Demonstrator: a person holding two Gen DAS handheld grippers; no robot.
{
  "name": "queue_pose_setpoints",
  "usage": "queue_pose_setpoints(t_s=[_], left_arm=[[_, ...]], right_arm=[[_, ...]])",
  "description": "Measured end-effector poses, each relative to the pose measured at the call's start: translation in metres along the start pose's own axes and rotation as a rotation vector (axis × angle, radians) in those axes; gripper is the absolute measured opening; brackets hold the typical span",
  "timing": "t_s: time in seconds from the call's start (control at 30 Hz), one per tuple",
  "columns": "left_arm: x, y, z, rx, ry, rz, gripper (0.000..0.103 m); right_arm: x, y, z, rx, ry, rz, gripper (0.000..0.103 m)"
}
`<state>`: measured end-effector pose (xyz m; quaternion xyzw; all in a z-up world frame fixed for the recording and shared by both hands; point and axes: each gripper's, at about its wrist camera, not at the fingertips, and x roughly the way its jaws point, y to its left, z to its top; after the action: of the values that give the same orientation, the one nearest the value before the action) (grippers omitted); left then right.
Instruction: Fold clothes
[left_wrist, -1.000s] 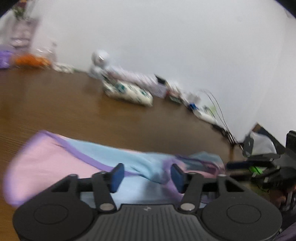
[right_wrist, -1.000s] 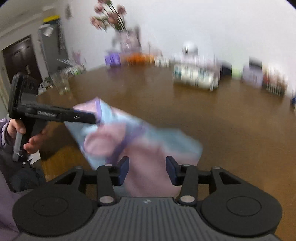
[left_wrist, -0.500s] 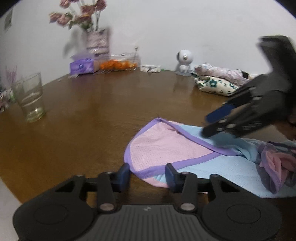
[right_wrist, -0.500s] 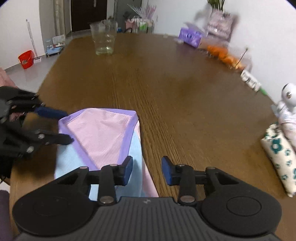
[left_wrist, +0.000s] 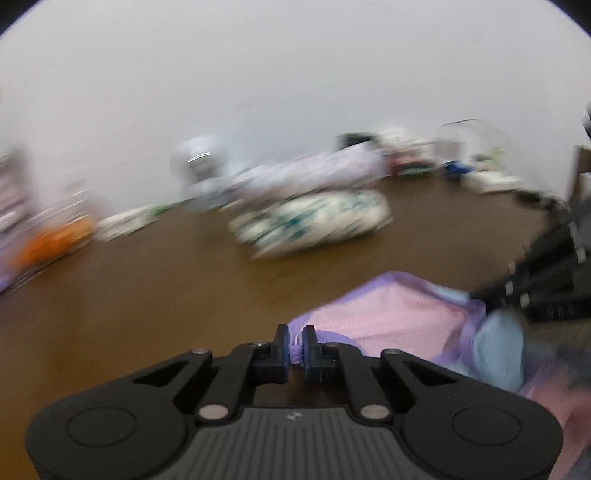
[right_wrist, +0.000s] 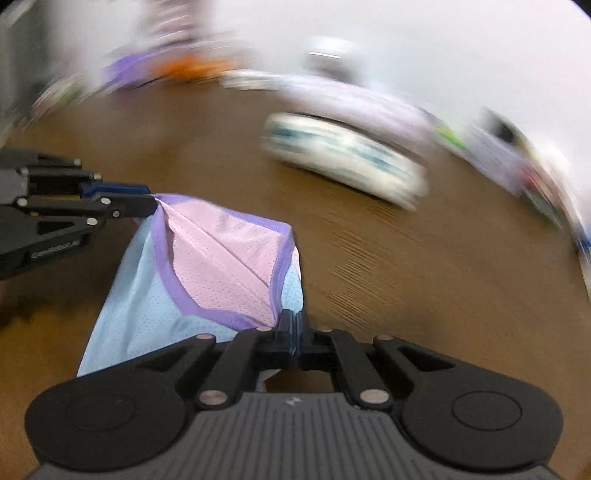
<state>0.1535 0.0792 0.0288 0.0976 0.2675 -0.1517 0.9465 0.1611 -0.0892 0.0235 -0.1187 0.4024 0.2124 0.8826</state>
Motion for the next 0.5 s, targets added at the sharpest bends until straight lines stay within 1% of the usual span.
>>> queue_pose_setpoints(t_s=[0.03,0.07,0.1,0.13,0.17,0.2,0.23,0.27,0.3,0.33,0.37,0.4,0.43,0.5], left_arm=[[0.015,-0.011,0.012,0.022,-0.021,-0.019,0.007],[0.028,-0.022,0.022,0.037,-0.038,-0.001,0.014],[0.041,-0.032,0.03,0.045,-0.051,0.034,0.021],[0.05,-0.038,0.037,0.041,-0.051,0.072,0.024],[0.056,-0.041,0.043,0.028,-0.042,0.114,0.035],[0.054,-0.042,0.046,0.007,-0.035,0.126,0.043],[0.046,-0.041,0.047,-0.021,-0.031,0.114,0.044],[0.032,-0.038,0.046,-0.054,-0.028,0.092,0.045],[0.012,-0.035,0.043,-0.093,-0.02,0.05,0.052],[-0.01,-0.034,0.038,-0.136,-0.005,-0.001,0.057],[-0.031,-0.036,0.031,-0.163,0.01,-0.067,0.065],[-0.051,-0.041,0.023,-0.179,0.027,-0.144,0.068],[-0.068,-0.05,0.013,-0.18,0.042,-0.214,0.068],[-0.092,-0.074,-0.009,-0.149,0.073,-0.333,0.068]], right_arm=[[-0.004,-0.016,-0.005,0.075,-0.012,-0.028,0.001],[-0.009,-0.03,-0.01,0.148,-0.031,-0.075,0.001],[-0.014,-0.045,-0.016,0.22,-0.052,-0.123,0.001],[-0.02,-0.06,-0.021,0.293,-0.073,-0.171,0.001],[-0.02,-0.072,-0.024,0.367,-0.095,-0.249,0.001],[-0.02,-0.083,-0.027,0.405,-0.103,-0.266,0.003],[-0.02,-0.093,-0.03,0.44,-0.11,-0.278,0.004],[-0.029,-0.099,-0.032,0.46,-0.123,-0.252,0.005],[-0.045,-0.1,-0.036,0.443,-0.154,-0.225,0.007],[-0.062,-0.1,-0.04,0.424,-0.187,-0.198,0.014],[-0.083,-0.1,-0.051,0.377,-0.206,-0.165,0.02],[-0.103,-0.099,-0.063,0.329,-0.224,-0.132,0.035],[-0.116,-0.094,-0.078,0.307,-0.223,-0.08,0.038],[-0.142,-0.084,-0.109,0.268,-0.219,0.027,0.038]])
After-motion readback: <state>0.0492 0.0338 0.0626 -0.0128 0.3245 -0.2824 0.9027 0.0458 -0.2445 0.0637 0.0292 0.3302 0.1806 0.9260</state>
